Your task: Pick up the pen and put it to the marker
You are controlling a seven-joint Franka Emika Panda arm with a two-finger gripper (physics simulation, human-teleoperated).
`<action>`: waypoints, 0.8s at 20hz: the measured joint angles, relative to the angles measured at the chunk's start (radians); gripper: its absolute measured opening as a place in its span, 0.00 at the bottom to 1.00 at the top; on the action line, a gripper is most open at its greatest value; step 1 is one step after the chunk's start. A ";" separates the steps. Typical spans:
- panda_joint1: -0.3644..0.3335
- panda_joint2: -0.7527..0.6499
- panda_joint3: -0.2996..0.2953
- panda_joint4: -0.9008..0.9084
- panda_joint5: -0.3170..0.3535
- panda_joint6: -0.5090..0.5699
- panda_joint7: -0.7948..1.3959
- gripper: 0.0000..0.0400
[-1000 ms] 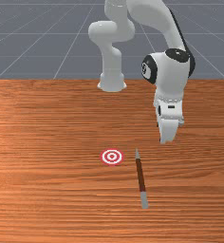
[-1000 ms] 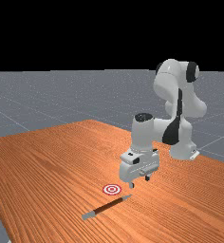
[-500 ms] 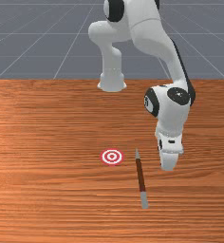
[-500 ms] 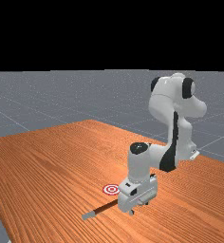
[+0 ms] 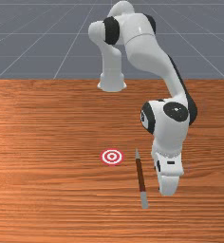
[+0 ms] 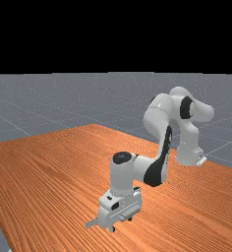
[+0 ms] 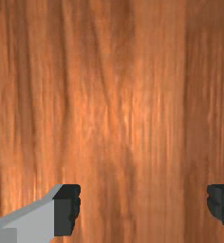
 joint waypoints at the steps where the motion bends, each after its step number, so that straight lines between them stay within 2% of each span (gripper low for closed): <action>1: -0.002 0.049 0.000 0.098 0.009 -0.061 0.013 0.76; 2: -0.003 0.100 -0.001 0.190 0.010 -0.093 0.008 0.48; 3: -0.002 0.131 0.000 0.248 0.010 -0.114 0.006 0.75; 4: -0.001 0.149 0.000 0.281 0.010 -0.127 0.004 0.91; 5: -0.002 0.101 -0.002 0.186 0.008 -0.057 0.008 1.00; 6: 0.012 0.082 -0.021 0.149 -0.009 -0.022 0.029 1.00; 9: 0.012 0.071 -0.022 0.129 -0.010 -0.012 0.031 1.00; 14: -0.034 0.036 -0.003 0.061 -0.002 0.029 -0.043 1.00; 16: -0.021 0.105 -0.034 0.197 -0.017 -0.046 -0.007 1.00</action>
